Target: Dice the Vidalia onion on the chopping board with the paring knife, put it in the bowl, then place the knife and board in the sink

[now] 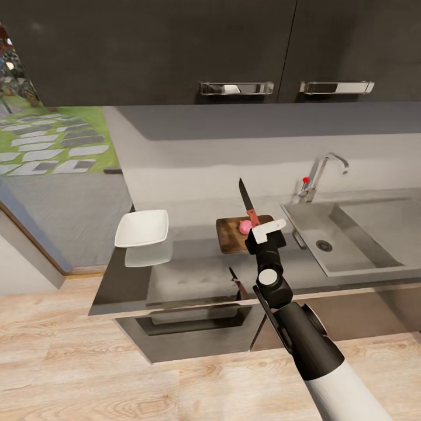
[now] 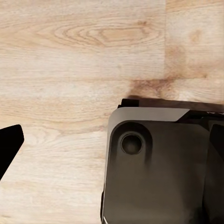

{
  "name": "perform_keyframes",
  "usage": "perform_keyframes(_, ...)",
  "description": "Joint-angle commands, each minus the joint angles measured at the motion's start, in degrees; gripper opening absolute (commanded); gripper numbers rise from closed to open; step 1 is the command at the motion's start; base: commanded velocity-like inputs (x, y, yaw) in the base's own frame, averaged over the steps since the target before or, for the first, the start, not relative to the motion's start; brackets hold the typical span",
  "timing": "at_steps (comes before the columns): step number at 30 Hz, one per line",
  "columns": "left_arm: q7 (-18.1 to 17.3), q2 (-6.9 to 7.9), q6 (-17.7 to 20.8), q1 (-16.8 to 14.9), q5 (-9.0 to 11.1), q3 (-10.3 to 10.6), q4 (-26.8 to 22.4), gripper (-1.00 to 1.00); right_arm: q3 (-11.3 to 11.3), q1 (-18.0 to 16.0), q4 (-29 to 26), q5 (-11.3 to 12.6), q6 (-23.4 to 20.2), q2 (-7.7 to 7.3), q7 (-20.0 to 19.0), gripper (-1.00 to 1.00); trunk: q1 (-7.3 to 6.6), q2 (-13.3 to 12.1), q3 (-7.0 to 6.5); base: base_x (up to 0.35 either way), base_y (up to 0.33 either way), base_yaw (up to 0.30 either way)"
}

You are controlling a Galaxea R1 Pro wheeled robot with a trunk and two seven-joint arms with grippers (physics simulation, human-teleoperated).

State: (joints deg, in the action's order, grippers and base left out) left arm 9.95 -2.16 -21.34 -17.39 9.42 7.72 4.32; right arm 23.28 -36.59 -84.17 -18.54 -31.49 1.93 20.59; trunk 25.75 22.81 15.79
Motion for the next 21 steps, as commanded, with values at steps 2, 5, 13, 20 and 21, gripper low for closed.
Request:
perform_keyframes(2,0.07,-0.04,-0.39,-0.1,0.52,0.5,0.25,1.0,0.1,-0.06,-0.03,-0.36,-0.44,0.0,0.14,-1.0,0.03,0.11,0.09,0.0,0.0,0.0)
perform_keyframes(5,0.07,-0.04,-0.38,-0.1,0.52,0.54,0.25,1.0,0.15,-0.06,-0.03,-0.29,-0.42,-0.02,0.14,-1.0,0.03,0.11,-0.05,0.0,-0.075,0.0)
perform_keyframes(13,0.07,-0.04,-0.37,-0.1,0.52,0.53,0.25,1.0,0.19,-0.06,-0.03,-0.27,-0.48,-0.01,0.15,-1.0,0.03,0.11,-0.74,0.0,-0.236,0.0)
perform_keyframes(20,0.07,-0.04,-0.37,-0.1,0.52,0.51,0.25,1.0,0.58,-0.02,0.03,-0.49,-0.59,-0.15,0.22,-1.0,0.03,0.11,-1.37,0.0,-0.241,0.0)
perform_keyframes(21,0.07,-0.04,-0.37,-0.1,0.52,0.52,0.25,1.0,0.85,-0.01,0.03,-0.68,-0.59,-0.15,0.22,-1.0,0.03,0.11,-1.46,0.0,-0.151,0.0)
